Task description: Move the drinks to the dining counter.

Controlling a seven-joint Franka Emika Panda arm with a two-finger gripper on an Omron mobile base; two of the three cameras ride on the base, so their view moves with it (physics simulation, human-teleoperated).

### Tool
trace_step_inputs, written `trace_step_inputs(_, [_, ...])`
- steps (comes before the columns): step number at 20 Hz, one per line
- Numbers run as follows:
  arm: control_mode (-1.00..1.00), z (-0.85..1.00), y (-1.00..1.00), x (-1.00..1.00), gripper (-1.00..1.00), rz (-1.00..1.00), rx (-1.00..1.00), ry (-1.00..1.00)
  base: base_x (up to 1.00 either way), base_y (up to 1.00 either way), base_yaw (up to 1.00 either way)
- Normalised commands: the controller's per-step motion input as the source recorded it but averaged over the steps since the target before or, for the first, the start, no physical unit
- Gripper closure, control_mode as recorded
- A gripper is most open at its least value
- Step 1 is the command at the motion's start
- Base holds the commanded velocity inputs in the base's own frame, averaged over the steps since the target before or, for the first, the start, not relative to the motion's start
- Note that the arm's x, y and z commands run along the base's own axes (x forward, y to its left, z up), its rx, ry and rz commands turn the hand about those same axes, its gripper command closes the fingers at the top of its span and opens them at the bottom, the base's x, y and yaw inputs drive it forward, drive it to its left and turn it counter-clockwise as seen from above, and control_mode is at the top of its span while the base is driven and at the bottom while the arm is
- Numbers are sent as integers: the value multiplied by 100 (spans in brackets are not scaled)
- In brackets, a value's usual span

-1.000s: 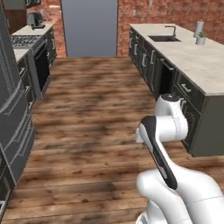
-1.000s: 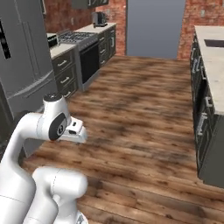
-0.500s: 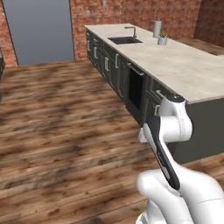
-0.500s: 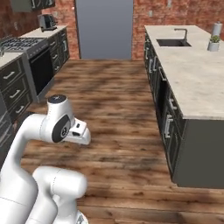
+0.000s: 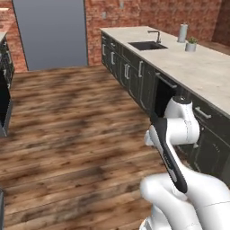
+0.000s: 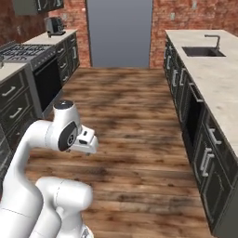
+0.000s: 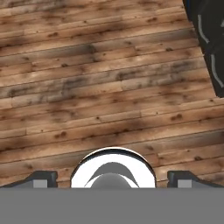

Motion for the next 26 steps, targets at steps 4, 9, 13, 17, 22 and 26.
trace_step_inputs(4, [100, 0, 0, 0, -100, 0, 0, 0, 100, 39, 16])
trace_step_inputs(9, [100, 0, 0, 0, -100, 0, 0, 0, 100, 0, 8])
trace_step_inputs(13, [100, 0, 0, 0, -100, 0, 0, 0, 100, 0, 2])
trace_step_inputs(17, [100, 0, 0, 0, -100, 0, 0, 0, 100, 0, 3])
trace_step_inputs(22, [100, 0, 0, 0, -100, 0, 0, 0, 100, 12, 7])
trace_step_inputs(26, [100, 0, 0, 0, -100, 0, 0, 0, 100, 20, 12])
